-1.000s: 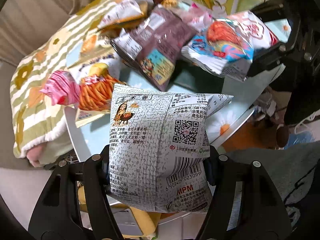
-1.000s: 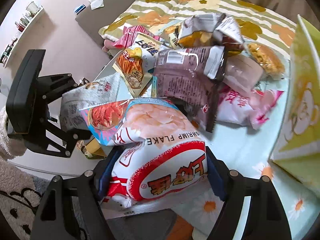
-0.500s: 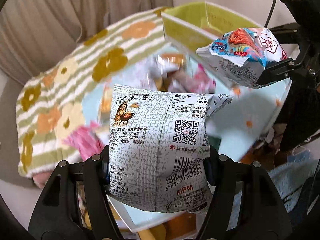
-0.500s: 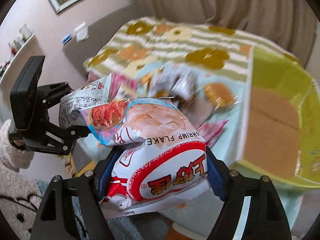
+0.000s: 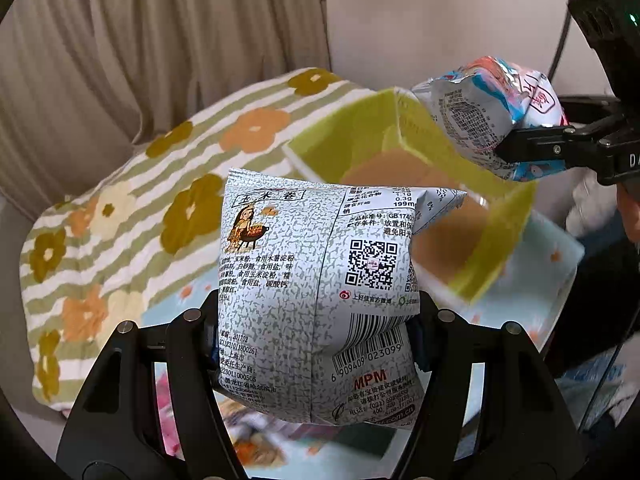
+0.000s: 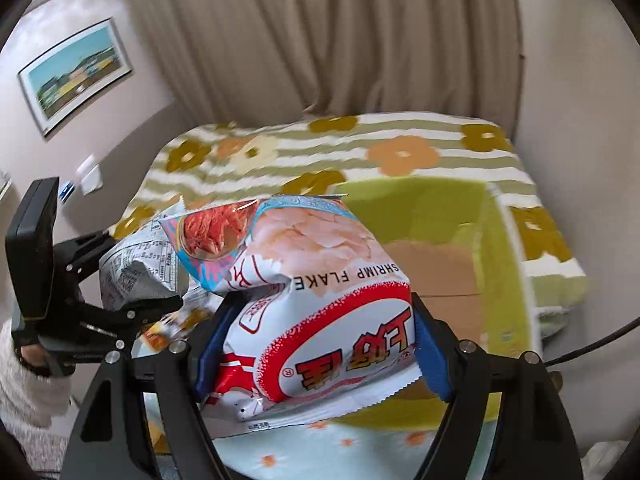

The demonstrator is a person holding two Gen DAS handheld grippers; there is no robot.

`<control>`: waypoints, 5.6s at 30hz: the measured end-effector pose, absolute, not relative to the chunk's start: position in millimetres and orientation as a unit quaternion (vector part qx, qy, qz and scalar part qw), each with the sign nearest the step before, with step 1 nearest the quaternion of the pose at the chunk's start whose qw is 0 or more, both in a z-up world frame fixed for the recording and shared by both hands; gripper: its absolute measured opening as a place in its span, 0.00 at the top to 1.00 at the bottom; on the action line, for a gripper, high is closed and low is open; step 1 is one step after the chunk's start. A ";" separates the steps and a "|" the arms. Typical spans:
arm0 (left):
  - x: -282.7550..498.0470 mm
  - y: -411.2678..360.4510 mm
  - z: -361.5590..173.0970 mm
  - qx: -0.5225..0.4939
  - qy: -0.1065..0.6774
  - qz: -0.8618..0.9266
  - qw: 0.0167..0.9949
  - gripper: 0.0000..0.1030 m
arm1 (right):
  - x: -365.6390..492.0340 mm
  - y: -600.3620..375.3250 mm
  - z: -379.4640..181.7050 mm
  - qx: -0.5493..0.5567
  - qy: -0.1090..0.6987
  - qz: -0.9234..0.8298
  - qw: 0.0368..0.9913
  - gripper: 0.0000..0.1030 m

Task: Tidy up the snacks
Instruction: 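Carry both bags over the cardboard box and open both grippers to drop them, then move both tools back toward the snack pile on the table, then grasp the Oishi cheese sticks bag with the left gripper while the right grasps the brown Oishi bag, then lift both bags over the cardboard box and open both grippers to release them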

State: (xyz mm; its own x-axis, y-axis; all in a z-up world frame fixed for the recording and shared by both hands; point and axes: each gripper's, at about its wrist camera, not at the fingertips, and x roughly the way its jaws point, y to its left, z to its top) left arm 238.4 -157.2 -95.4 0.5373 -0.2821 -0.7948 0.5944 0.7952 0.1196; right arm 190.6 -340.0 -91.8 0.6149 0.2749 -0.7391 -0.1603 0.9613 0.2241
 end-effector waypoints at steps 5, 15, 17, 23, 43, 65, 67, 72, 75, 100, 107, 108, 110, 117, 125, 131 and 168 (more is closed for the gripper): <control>267.4 -223.4 -108.6 0.162 0.433 -0.253 0.850 0.39 | 207.1 -381.1 -97.9 0.037 0.430 0.064 0.900 0.27; 298.1 -303.1 -171.0 0.135 0.526 -0.240 0.805 0.39 | 225.9 -427.8 -118.2 0.040 0.453 0.034 0.890 0.27; 300.8 -312.0 -182.0 0.142 0.539 -0.234 0.796 0.39 | 227.8 -429.0 -121.8 0.041 0.454 0.029 0.889 0.27; 302.7 -327.6 -196.6 0.154 0.546 -0.230 0.790 0.15 | 229.9 -436.1 -131.2 0.056 0.466 0.018 0.883 0.26; 269.0 -269.6 -158.9 0.139 0.516 -0.175 0.827 0.00 | 212.4 -414.8 -147.2 0.077 0.453 0.030 0.888 0.00; 220.9 -225.0 -110.8 0.066 0.456 -0.122 0.879 0.00 | 177.9 -398.5 -113.9 0.057 0.419 0.068 0.904 0.00; 214.1 -213.9 -103.9 0.058 0.450 -0.111 0.884 0.00 | 176.7 -389.4 -106.7 0.049 0.413 0.079 0.906 0.00; 199.6 -173.6 -90.0 0.043 0.436 -0.076 0.896 0.00 | 171.7 -361.3 -93.3 0.030 0.392 0.107 0.913 0.00; 194.2 -143.2 -83.6 0.032 0.429 -0.060 0.901 0.00 | 169.3 -338.9 -86.2 0.022 0.383 0.118 0.916 0.00; 184.5 84.7 -163.6 0.041 0.526 -0.097 0.844 0.00 | 154.6 -100.6 -188.2 0.051 0.474 0.130 0.870 0.00; 196.5 72.6 -214.9 0.054 0.546 -0.112 0.828 0.01 | 162.0 -87.6 -228.9 0.042 0.504 0.133 0.852 0.00; 198.6 70.2 -222.2 0.059 0.547 -0.109 0.828 0.01 | 163.3 -88.0 -233.1 0.043 0.507 0.136 0.850 0.00; 200.6 67.3 -232.9 0.063 0.545 -0.104 0.830 0.02 | 167.1 -85.5 -242.6 0.038 0.513 0.144 0.845 0.00; 210.4 56.6 -264.8 0.103 0.543 -0.070 0.831 0.08 | 178.9 -84.2 -259.9 0.023 0.518 0.162 0.840 0.00; 220.0 50.3 -284.1 0.092 0.565 -0.077 0.816 0.35 | 183.8 -83.3 -270.9 0.023 0.529 0.180 0.829 0.00; 217.0 46.4 -285.4 0.103 0.563 -0.073 0.817 0.55 | 186.8 -81.5 -275.9 0.030 0.535 0.184 0.824 0.00; 198.0 63.7 -264.0 0.094 0.555 -0.080 0.823 0.58 | 166.8 -87.3 -270.9 0.050 0.524 0.180 0.831 0.29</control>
